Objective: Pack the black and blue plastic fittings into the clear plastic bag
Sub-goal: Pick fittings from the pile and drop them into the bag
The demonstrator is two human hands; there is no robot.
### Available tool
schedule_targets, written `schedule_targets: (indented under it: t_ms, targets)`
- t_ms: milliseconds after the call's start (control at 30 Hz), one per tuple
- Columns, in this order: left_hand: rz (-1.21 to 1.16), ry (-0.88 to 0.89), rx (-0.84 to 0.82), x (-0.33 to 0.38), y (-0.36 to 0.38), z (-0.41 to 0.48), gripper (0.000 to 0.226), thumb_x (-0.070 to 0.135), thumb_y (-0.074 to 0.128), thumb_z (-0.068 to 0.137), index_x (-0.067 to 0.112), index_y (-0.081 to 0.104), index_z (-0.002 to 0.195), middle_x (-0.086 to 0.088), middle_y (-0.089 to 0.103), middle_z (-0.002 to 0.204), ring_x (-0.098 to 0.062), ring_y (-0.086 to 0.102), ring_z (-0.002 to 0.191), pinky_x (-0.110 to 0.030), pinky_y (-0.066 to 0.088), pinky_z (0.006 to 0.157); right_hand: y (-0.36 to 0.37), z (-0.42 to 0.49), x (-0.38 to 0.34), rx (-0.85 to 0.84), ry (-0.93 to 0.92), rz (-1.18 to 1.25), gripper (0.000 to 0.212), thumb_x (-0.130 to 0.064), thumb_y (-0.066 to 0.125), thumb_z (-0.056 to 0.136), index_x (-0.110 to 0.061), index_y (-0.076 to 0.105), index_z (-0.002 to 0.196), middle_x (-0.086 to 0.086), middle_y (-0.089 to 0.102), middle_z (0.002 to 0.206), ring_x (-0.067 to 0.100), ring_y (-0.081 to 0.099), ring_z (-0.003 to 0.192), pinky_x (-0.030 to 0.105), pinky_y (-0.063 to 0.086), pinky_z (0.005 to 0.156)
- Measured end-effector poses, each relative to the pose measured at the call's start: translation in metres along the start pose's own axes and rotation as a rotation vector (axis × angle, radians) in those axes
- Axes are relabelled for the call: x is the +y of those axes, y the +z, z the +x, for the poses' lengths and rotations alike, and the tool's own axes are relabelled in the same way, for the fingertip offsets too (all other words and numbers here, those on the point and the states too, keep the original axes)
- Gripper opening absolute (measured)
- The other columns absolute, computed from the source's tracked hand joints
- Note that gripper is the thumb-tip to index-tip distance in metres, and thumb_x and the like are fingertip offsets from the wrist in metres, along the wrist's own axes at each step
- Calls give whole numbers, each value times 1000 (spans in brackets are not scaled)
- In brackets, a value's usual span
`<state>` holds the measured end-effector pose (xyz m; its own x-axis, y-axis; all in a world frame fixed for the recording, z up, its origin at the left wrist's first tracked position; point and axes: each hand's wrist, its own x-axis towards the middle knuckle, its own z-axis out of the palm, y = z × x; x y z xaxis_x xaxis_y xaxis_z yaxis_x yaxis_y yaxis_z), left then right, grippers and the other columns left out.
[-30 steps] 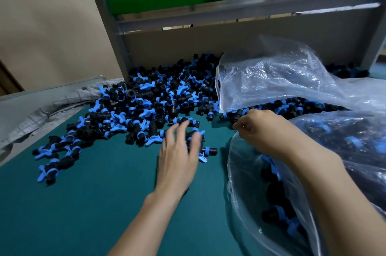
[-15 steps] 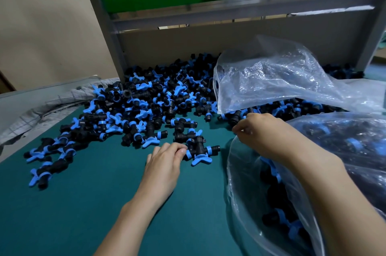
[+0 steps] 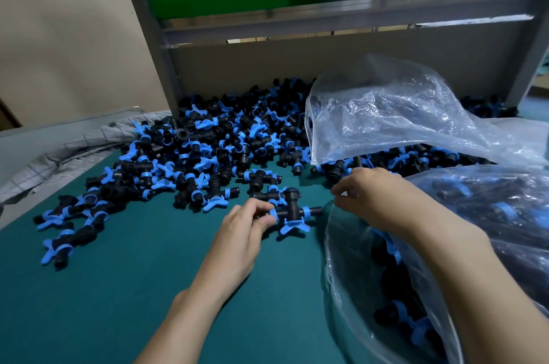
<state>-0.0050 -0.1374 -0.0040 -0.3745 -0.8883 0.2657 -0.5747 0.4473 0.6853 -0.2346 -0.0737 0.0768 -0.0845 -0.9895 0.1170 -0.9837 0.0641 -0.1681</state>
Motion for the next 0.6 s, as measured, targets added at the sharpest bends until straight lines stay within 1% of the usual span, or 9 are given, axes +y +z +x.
schedule_targets:
  t_ms: [67,133,200,267,300,367,433,500,600]
  targets:
    - [-82,35,64,6,1,0,8,37,56,97,44,56,100,13,61,108,8,55,91,-14,42,78,2,1,1,-25,6,20,32,-46,59,95,-32,67,123,-16,46,87,11,45,84,29,38,72]
    - [-145,59,100,11,2,-1,9,35,60,94,42,58,99,11,63,108,5,55,89,-10,39,75,2,1,2,-41,-3,35,32,-50,60,93,-34,68,120,-16,45,79,12,45,79,29,35,66]
    - [-183,59,102,14,2,-3,9,36,62,92,43,59,98,13,64,106,-1,57,89,-11,40,75,0,1,2,-48,-28,34,26,-48,60,93,-34,71,112,-13,51,79,12,48,75,29,37,61]
    - [-228,53,100,18,1,-5,13,33,65,91,43,61,98,15,65,104,0,58,91,-11,41,76,0,1,2,-61,-41,33,21,-46,61,93,-32,72,106,-9,57,86,14,51,77,30,40,62]
    - [-266,53,101,20,1,-5,16,29,68,91,42,62,99,17,65,101,2,58,91,-11,41,76,0,1,2,-67,-40,32,20,-45,61,93,-32,71,105,-9,57,87,14,51,78,30,40,61]
    - [-355,44,91,23,3,-6,24,21,71,88,42,62,98,22,66,96,4,56,82,-8,41,73,-1,0,2,-79,-39,26,17,-43,62,93,-33,69,105,-10,55,87,13,51,77,28,37,59]
    - [-405,20,70,26,5,-7,29,20,74,86,44,60,95,25,64,92,2,49,71,-9,41,69,-1,-1,1,-97,-37,16,17,-42,62,93,-33,68,106,-11,55,89,14,54,80,28,38,62]
    - [-415,20,60,27,8,-7,27,19,75,84,40,59,90,27,62,86,2,46,68,-10,41,66,-2,-1,0,-106,-33,9,17,-41,62,93,-33,67,108,-9,58,93,17,57,84,30,41,65]
    - [-434,39,33,30,10,-8,23,15,76,84,30,59,88,25,63,80,4,50,67,-9,40,64,-4,-3,-1,-116,-25,4,18,-39,61,94,-33,66,110,-7,61,96,18,59,86,30,44,64]
